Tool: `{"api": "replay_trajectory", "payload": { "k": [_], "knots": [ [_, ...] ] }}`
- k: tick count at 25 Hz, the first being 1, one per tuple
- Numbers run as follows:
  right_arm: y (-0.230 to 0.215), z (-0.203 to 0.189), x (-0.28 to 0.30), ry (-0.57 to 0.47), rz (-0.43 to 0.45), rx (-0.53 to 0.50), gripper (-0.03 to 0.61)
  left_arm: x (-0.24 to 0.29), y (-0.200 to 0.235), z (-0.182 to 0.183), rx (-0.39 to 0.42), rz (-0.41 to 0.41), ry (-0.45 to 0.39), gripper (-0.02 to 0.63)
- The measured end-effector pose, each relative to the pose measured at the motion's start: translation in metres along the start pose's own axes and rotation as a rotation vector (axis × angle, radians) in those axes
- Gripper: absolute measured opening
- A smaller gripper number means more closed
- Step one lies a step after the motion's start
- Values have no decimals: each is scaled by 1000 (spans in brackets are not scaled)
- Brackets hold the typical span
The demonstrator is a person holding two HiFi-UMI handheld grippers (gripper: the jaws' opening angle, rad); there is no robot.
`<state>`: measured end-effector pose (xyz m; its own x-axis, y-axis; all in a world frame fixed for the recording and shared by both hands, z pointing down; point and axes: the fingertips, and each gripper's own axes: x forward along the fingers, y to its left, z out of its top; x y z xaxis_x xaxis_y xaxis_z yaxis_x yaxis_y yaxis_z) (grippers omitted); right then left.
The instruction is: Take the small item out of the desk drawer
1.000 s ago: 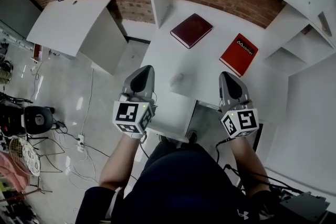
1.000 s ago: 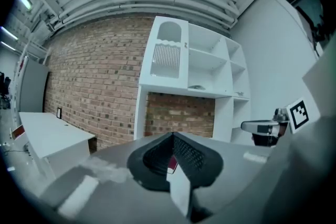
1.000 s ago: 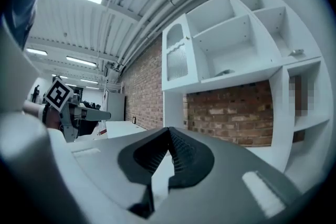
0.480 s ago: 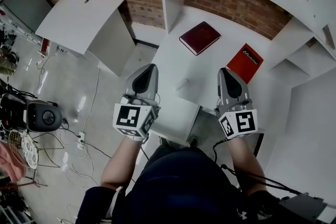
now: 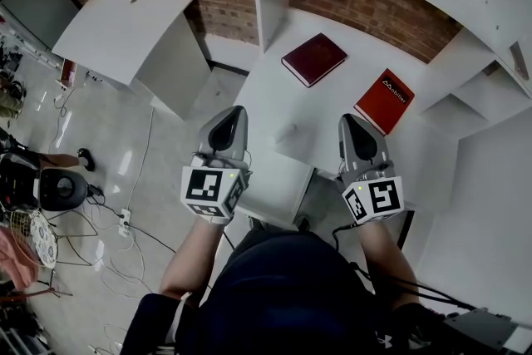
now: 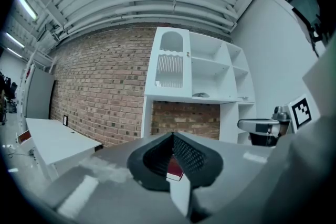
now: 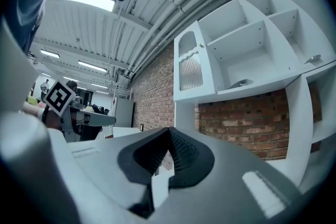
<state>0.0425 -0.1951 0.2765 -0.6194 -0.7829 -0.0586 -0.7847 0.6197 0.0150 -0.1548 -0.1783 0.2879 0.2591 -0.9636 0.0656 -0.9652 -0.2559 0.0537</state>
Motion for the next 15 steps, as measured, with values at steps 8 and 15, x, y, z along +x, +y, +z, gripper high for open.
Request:
{"api": "replay_trajectory", "payload": {
  "k": [8,15],
  "knots": [
    [-14,1,1,6,-31,22,2,3,9,-8,13,-3,-1,3],
    [-8,1,5,7,-19,33,2,5,11,-7,-4,-5,19,3]
  ]
}}
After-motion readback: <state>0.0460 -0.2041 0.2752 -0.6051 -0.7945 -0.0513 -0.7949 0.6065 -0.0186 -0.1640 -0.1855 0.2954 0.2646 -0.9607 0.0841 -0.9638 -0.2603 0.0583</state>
